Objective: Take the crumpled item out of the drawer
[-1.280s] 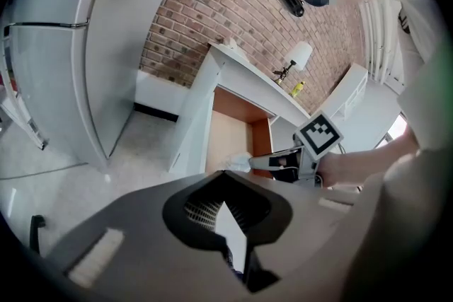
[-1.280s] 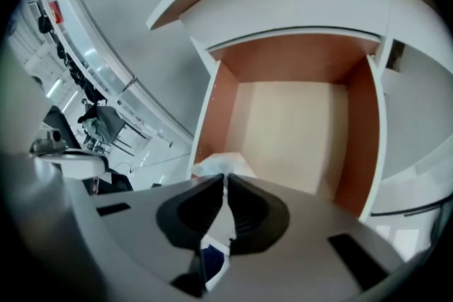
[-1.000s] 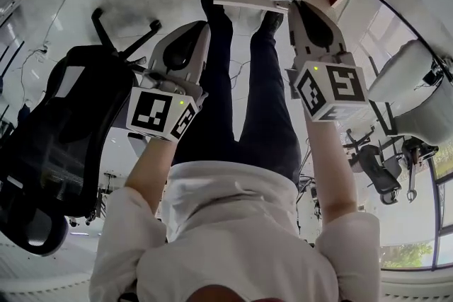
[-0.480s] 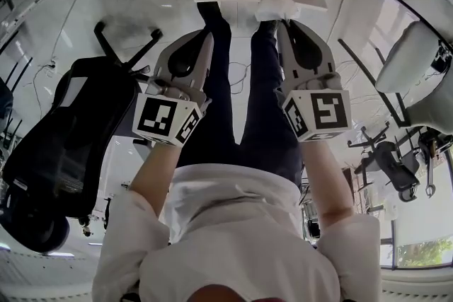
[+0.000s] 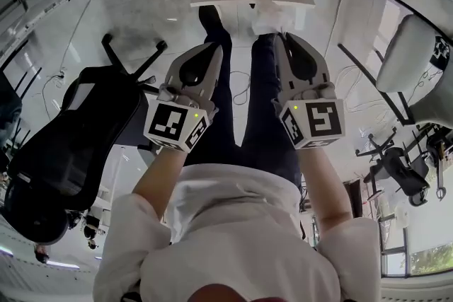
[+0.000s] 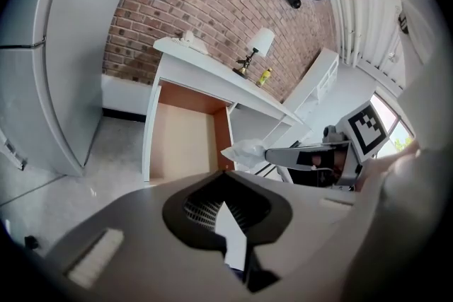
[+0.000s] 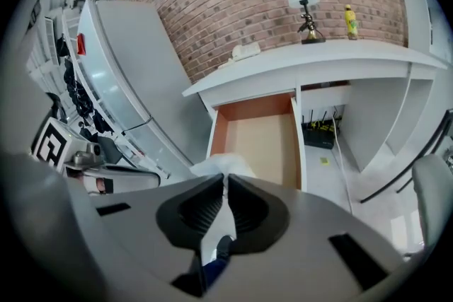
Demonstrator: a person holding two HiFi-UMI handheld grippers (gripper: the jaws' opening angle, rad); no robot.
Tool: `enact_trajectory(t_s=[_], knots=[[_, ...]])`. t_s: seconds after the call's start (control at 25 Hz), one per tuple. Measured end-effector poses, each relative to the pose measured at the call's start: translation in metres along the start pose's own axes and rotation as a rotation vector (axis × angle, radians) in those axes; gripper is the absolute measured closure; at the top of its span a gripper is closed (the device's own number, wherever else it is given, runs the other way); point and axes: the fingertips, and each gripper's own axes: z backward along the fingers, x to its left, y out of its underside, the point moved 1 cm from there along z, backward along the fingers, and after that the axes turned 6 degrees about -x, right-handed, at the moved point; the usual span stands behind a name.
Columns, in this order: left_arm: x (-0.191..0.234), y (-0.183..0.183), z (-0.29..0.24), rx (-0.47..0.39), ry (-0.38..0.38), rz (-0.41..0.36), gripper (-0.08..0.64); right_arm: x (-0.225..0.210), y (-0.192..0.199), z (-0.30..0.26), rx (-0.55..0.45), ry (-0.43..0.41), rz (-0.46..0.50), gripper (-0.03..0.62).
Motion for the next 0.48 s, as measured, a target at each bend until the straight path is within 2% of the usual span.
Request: enact_trajectory(t_s=[0.2, 0.48], knots=[[-0.018, -0.017, 0.008, -0.031, 0.009, -0.017, 0.551, 0.002, -0.013, 0.025, -0.023, 0.020, 0.005, 0.566], [-0.039, -0.080, 0.042, -0.117, -0.009, -0.069, 0.551, 0.021, -0.055, 0.076, -0.062, 0.050, 0.006, 0.566]])
